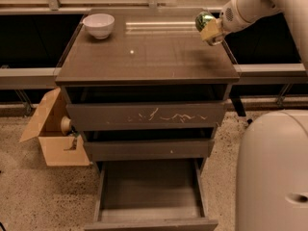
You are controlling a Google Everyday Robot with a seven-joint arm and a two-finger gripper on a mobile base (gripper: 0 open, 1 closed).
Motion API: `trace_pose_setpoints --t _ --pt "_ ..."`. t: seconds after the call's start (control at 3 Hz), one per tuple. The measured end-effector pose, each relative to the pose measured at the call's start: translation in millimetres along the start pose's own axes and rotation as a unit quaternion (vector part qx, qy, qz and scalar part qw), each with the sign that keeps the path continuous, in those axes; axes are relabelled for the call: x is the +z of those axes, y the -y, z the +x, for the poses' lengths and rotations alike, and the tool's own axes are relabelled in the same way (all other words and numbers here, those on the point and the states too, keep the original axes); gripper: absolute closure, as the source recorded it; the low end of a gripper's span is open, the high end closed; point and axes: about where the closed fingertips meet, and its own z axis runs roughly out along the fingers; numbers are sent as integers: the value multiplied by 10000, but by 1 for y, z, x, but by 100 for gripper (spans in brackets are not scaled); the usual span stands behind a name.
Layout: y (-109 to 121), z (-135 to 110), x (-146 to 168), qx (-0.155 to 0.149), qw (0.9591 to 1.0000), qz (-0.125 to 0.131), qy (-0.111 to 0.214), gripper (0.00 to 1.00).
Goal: Place green can into bottom drawer
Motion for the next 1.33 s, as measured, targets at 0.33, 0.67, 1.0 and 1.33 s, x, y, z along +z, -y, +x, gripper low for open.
trace_pose_setpoints --t 0.33,0.67,1.0,1.33 --pt "-32 2 -24 -753 9946 -632 338 100" --pt "-32 3 -23 -732 9948 -628 329 100" --pt "-40 16 -14 -882 9923 -862 113 100" --pt "-57 41 -18 -1138 9853 -1272 -31 100"
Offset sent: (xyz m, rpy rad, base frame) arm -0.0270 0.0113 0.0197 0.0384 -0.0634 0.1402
